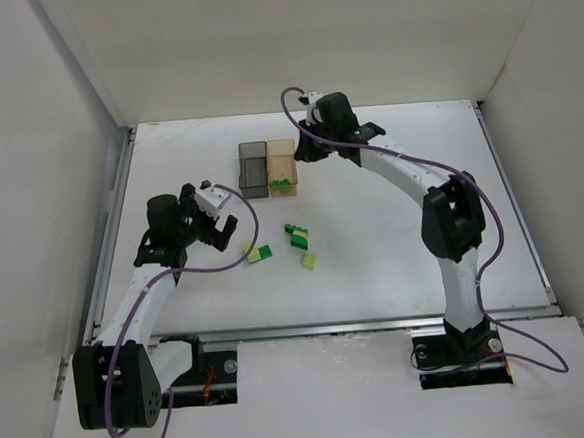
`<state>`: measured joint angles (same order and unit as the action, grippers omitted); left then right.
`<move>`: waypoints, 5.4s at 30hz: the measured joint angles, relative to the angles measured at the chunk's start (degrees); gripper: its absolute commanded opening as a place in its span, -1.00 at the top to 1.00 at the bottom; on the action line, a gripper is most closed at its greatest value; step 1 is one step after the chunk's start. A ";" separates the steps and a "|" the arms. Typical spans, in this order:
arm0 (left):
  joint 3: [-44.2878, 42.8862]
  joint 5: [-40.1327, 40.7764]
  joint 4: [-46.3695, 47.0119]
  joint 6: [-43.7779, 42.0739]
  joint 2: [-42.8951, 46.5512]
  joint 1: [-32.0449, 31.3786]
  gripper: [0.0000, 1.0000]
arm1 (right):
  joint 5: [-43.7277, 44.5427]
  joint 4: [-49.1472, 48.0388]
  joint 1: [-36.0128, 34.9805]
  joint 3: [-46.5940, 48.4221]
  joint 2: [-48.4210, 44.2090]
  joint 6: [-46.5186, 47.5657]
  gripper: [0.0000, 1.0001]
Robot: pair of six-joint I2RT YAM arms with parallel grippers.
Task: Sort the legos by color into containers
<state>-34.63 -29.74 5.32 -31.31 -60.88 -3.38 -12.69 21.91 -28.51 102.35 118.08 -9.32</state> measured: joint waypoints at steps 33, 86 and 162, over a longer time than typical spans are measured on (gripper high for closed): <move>-3.17 -1.81 -10.91 -11.67 -2.05 -3.30 -0.98 | -4.26 4.98 -3.13 17.46 9.79 -0.52 -0.60; 0.48 3.45 -5.35 3.08 2.71 -3.30 -1.00 | 10.97 1.51 -23.71 -36.26 -13.97 11.58 -0.38; -17.07 -2.62 -35.58 -30.34 -20.85 -17.92 -0.65 | 18.82 -3.43 -13.73 -2.45 -6.32 6.21 -0.89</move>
<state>-51.70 -32.36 -30.26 -61.65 -81.73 -21.30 6.13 18.48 -42.24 99.90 111.77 -3.11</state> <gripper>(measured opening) 0.902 0.948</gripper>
